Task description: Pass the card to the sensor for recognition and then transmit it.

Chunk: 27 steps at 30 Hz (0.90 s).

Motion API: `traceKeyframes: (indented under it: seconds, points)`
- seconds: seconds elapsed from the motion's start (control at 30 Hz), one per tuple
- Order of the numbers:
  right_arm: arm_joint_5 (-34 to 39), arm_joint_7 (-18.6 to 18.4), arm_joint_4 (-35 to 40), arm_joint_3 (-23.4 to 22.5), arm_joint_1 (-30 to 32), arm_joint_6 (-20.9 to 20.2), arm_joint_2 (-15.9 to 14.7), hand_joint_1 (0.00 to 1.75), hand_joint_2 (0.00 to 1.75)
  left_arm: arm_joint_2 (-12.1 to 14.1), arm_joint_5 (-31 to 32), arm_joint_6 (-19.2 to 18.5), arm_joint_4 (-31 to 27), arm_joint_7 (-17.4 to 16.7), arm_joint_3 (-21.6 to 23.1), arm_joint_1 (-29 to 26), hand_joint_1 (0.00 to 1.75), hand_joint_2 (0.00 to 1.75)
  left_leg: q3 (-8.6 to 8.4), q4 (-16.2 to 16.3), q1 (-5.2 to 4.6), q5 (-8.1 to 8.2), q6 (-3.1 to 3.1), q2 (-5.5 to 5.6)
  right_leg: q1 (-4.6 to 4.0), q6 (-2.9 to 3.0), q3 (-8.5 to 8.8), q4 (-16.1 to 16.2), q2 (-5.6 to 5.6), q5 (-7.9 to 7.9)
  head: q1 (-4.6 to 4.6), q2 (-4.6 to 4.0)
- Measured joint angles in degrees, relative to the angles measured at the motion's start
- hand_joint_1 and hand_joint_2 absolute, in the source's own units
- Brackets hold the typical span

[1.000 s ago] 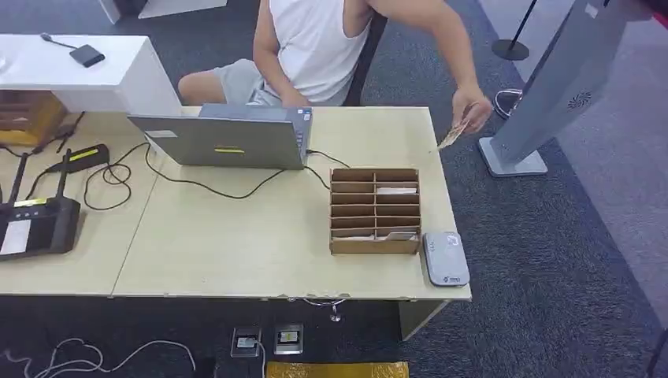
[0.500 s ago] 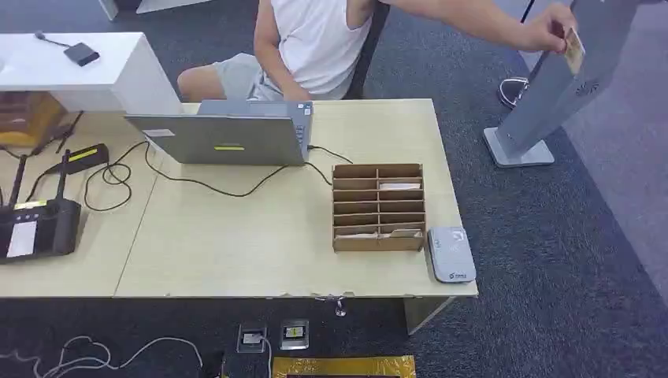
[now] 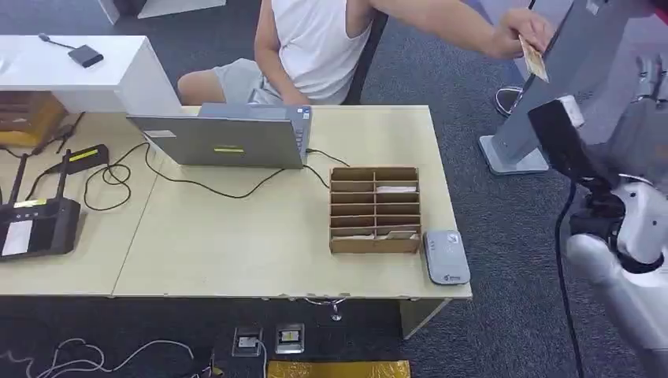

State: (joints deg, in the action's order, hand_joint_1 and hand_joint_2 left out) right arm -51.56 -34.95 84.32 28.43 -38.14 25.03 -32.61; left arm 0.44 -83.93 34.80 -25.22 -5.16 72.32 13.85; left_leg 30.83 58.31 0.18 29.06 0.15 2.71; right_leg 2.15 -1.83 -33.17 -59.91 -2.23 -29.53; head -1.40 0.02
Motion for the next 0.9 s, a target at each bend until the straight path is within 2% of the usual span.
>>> traceKeyframes:
  seconds: [0.27, 0.63, 0.67, 0.7, 0.8, 0.9]
  points:
    - [0.39, 0.09, 2.56, 7.37, 0.12, -1.49, 0.22, 0.00, 1.75, 0.59, -1.38, -0.85, 0.07, -0.57, 0.00, 0.06, 0.00, 1.75, -0.04, 0.01, 0.01, 0.01, -0.03, -0.13, -0.01, 0.01, 0.01, 0.02, -0.09, 0.01, 0.00, 0.00]
    - [1.20, 0.09, 1.65, 11.35, -1.64, -2.32, 0.70, 0.00, 1.75, 1.14, -1.38, -2.12, 0.09, -1.36, 0.00, 0.12, 0.00, 1.75, -0.02, 0.01, 0.02, 0.00, -0.05, -0.13, -0.02, 0.02, 0.00, 0.01, -0.10, 0.00, 0.02, 0.00]
    - [1.35, 0.15, 1.32, 11.70, -2.01, -2.19, 0.74, 0.05, 1.75, 1.18, -1.38, -2.23, 0.09, -1.40, 0.00, 0.12, 0.00, 1.75, -0.02, 0.01, 0.02, 0.00, -0.05, -0.13, -0.02, 0.02, 0.00, 0.02, -0.10, 0.00, 0.02, 0.00]
    - [1.53, 0.17, 1.03, 12.00, -2.35, -2.03, 0.83, 1.52, 1.75, 1.22, -1.38, -2.29, 0.09, -1.46, 0.00, 0.12, 0.00, 1.75, -0.02, 0.01, 0.02, 0.00, -0.05, -0.13, -0.02, 0.02, 0.00, 0.02, -0.11, 0.01, 0.02, 0.00]
    - [2.29, 0.42, 0.02, 12.84, -3.35, -1.57, 1.05, 1.75, 1.75, 1.27, -1.38, -2.34, 0.09, -1.49, 0.00, 0.11, 0.00, 1.75, -0.02, 0.01, 0.03, 0.00, -0.05, -0.13, -0.02, 0.02, 0.00, 0.02, -0.10, 0.01, 0.02, 0.00]
    - [2.95, 0.79, -0.87, 13.62, -4.01, -1.16, 1.25, 1.75, 1.75, 1.29, -1.38, -2.38, 0.09, -1.49, 0.00, 0.11, 0.00, 1.75, -0.03, 0.01, 0.03, 0.00, -0.05, -0.14, -0.02, 0.02, 0.00, 0.02, -0.10, 0.01, 0.02, 0.00]
